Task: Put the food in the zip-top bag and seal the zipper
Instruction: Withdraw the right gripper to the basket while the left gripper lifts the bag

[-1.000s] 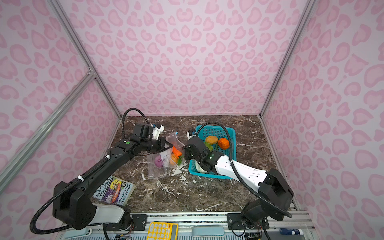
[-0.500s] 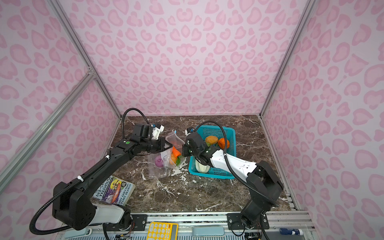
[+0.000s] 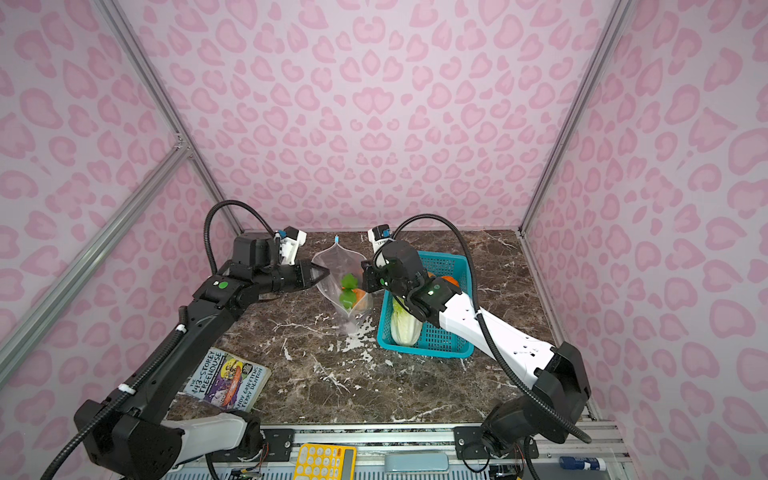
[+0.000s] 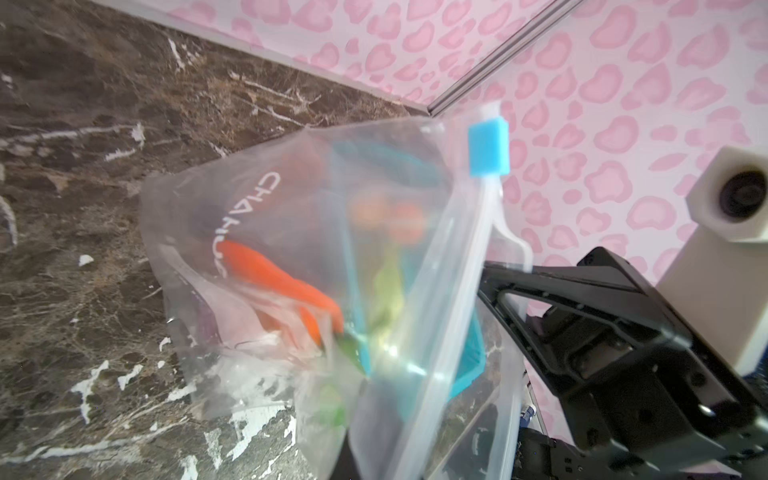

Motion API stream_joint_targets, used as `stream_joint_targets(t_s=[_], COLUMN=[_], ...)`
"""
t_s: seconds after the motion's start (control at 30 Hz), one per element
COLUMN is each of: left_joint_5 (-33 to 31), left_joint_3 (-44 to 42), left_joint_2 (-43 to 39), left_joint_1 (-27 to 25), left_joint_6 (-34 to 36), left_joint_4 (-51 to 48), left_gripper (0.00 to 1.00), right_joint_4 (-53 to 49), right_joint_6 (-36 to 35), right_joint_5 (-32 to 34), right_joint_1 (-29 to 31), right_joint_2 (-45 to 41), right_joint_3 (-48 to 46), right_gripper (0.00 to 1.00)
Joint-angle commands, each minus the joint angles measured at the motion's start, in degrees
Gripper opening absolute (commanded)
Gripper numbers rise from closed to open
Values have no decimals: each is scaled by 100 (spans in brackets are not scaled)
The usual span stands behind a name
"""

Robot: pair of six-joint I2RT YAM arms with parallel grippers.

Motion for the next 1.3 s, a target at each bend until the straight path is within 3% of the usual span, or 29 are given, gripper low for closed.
stream_joint_targets(t_s=[0.0, 0.23, 0.37, 0.57, 0.9, 0.97, 1.13, 1.27], left_joint_5=[-183, -317, -247, 90, 548, 558, 574, 617], left_joint_3=[164, 206, 178, -55, -479, -513, -585, -644], left_joint_2=[-227, -495, -516, -443, 9, 59, 222, 344], left_joint_1=[84, 285, 303, 298, 203, 186, 126, 58], left_joint_6=[157, 206, 223, 155, 13, -3, -38, -110], left_joint_4=[-145, -187, -149, 95, 391, 439, 502, 574], left_gripper=[3, 3, 3, 3, 3, 3, 3, 3], right_joint_4=[-236, -29, -25, 161, -213, -242, -461, -784], right_joint_6=[-321, -225, -33, 424, 568, 535, 374, 132], right_joint_5=[398, 512, 147, -438, -372, -348, -216, 73], right_joint_1=[-13, -26, -23, -4, -127, -166, -372, -655], right_joint_2=[-87, -245, 1, 571, 818, 733, 435, 128], right_joint_3=[66, -133, -177, -299, -178, -166, -156, -251], right_gripper=[0, 0, 0, 0, 0, 8, 46, 61])
